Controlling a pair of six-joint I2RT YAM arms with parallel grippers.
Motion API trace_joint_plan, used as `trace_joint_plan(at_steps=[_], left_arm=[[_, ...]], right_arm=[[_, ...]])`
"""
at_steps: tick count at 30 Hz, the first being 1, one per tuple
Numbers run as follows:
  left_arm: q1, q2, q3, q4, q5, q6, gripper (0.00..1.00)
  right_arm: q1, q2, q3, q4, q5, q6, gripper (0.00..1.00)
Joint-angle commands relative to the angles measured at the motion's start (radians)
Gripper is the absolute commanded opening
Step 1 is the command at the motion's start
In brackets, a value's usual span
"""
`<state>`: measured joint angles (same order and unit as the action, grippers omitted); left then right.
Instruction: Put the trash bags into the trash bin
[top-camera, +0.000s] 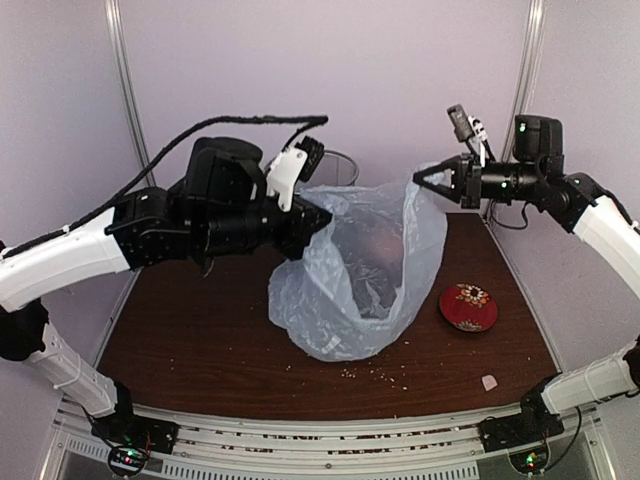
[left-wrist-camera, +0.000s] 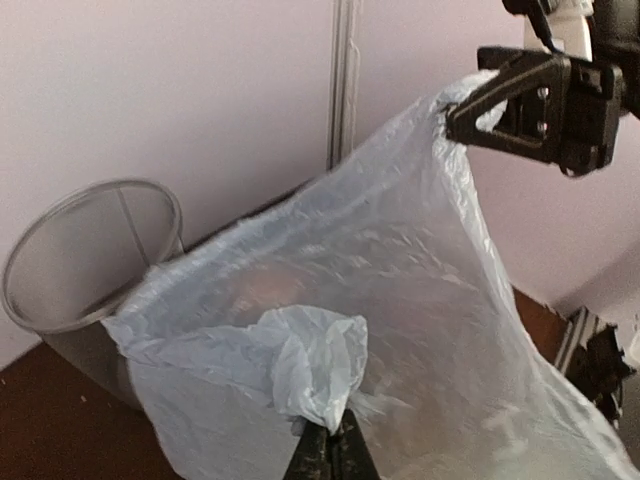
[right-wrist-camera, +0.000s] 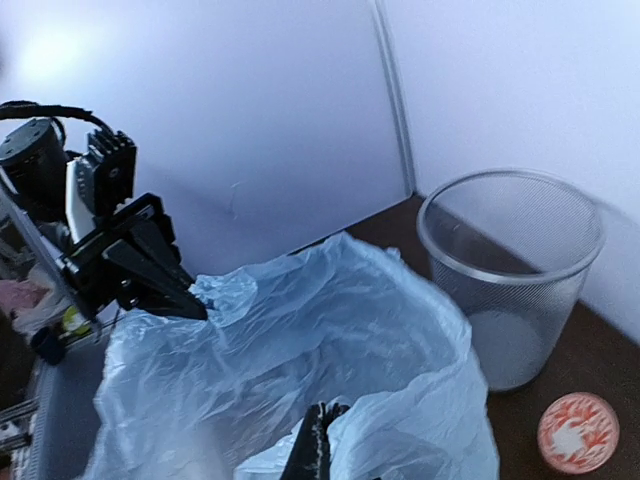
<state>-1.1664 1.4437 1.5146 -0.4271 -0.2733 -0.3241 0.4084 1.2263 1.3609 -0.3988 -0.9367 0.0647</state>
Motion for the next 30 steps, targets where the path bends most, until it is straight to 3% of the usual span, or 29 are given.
trace_joint_plan(at_steps=[1, 3, 8, 10, 14, 16, 18, 21, 23, 25, 27, 30], left_arm=[[0.028, 0.117, 0.209, 0.228, -0.222, 0.221, 0.0], [0.036, 0.21, 0.337, 0.352, -0.229, 0.333, 0.0], [0.034, 0.495, 0.993, 0.347, -0.193, 0.58, 0.0], [0.006, 0.484, 1.027, 0.464, -0.142, 0.677, 0.0], [-0.151, 0.265, 0.571, 0.814, -0.009, 1.003, 0.0], [-0.224, 0.148, 0.286, 1.005, 0.035, 1.145, 0.0], [-0.253, 0.064, 0.039, 1.108, -0.008, 1.19, 0.0], [-0.229, -0.015, -0.348, 1.192, -0.212, 1.083, 0.0], [-0.217, -0.024, -0.599, 1.222, -0.326, 0.941, 0.0], [-0.265, -0.03, -0.76, 1.136, -0.381, 0.743, 0.0], [-0.344, -0.052, -0.805, 0.968, -0.423, 0.569, 0.0], [-0.436, -0.098, -0.758, 0.737, -0.458, 0.411, 0.0]], right_arm=[[-0.008, 0.082, 0.124, 0.18, 0.477, 0.005, 0.0], [-0.024, 0.136, 0.197, 0.281, 0.563, 0.009, 0.0], [-0.035, 0.217, 0.623, 0.251, 0.548, -0.049, 0.0], [-0.034, 0.193, 0.728, 0.229, 0.494, -0.057, 0.0], [-0.033, 0.153, 0.839, 0.099, 0.153, -0.133, 0.0], [-0.006, 0.103, 0.75, 0.025, 0.037, -0.182, 0.0], [0.016, 0.029, 0.561, -0.069, 0.022, -0.272, 0.0], [0.021, -0.106, 0.15, -0.149, 0.147, -0.425, 0.0], [0.022, -0.179, -0.209, -0.152, 0.27, -0.474, 0.0], [0.026, -0.243, -0.438, -0.17, 0.314, -0.517, 0.0], [0.04, -0.303, -0.553, -0.255, 0.279, -0.574, 0.0], [0.05, -0.399, -0.51, -0.402, 0.211, -0.661, 0.0]])
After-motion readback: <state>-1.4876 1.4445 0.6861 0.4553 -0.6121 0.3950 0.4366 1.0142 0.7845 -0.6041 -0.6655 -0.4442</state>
